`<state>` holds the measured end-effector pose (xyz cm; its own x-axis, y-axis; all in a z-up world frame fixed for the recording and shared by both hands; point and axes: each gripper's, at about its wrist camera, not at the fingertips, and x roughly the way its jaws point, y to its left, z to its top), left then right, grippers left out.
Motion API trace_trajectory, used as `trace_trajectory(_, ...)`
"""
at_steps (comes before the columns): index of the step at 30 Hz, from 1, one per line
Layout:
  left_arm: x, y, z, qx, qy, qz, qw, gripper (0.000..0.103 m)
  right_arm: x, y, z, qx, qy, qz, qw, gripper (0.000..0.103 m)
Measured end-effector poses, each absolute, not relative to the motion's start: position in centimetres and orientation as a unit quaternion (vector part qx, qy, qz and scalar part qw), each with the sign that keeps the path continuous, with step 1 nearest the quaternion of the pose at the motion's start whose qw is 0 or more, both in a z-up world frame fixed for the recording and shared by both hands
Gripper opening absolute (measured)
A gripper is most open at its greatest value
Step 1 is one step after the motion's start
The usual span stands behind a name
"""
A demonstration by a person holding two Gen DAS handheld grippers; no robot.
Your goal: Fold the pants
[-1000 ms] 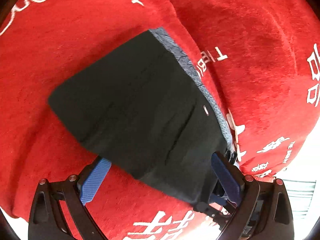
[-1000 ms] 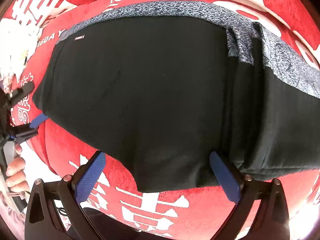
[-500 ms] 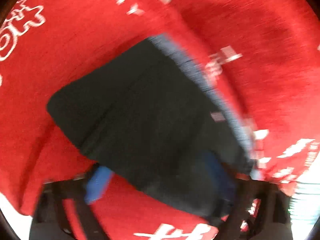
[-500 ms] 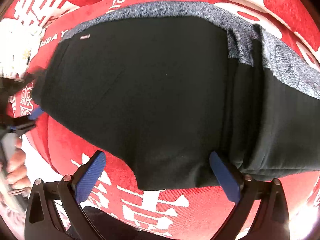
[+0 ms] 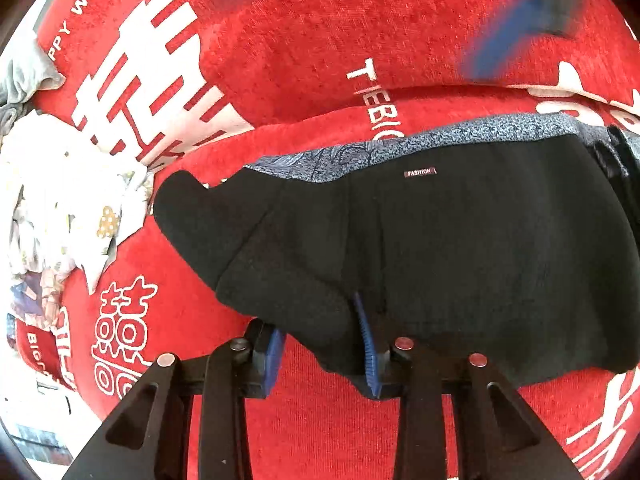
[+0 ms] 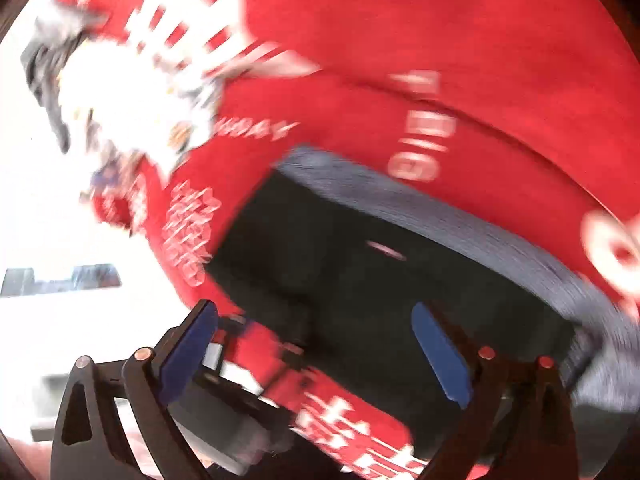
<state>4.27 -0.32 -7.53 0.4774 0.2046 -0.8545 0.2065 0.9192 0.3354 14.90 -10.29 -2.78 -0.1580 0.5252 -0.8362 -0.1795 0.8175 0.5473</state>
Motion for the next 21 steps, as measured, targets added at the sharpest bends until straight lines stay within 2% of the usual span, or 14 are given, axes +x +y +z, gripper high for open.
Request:
trace_trajectory(7,4.2,-1.1,-7.5,0.218,0.503,0.0,0.836,0.035,16.0,1.9,-6.3,-0.018,0.76,0.36,0.541,0.096)
trace_trajectory(8,4.1,-1.1,-7.4,0.217,0.503,0.001,0.837,0.035,15.9,2.6,-7.2,-0.03,0.767,0.357,0.532,0.088)
trace_trajectory(9,4.2,-1.1,-7.4,0.215,0.503,0.0,0.837,0.035,15.8,3.0,-7.9,-0.038,0.773,0.353,0.525,0.049)
trace_trajectory(10,4.1,-1.2,-7.4,0.212,0.507,0.0,0.836,0.035,16.0,3.3,-8.7,-0.04,0.782,0.343,0.518,0.025)
trace_trajectory(12,4.0,-1.4,-6.8,0.212,0.5,-0.004,0.84,0.035,16.5,1.9,-8.8,-0.014,0.781,0.325,0.534,0.02)
trace_trajectory(21,3.1,-7.2,2.3,0.217,0.426,-0.061,0.876,0.035,15.3,-11.0,-0.5,0.184,0.686,0.368,0.6,0.02)
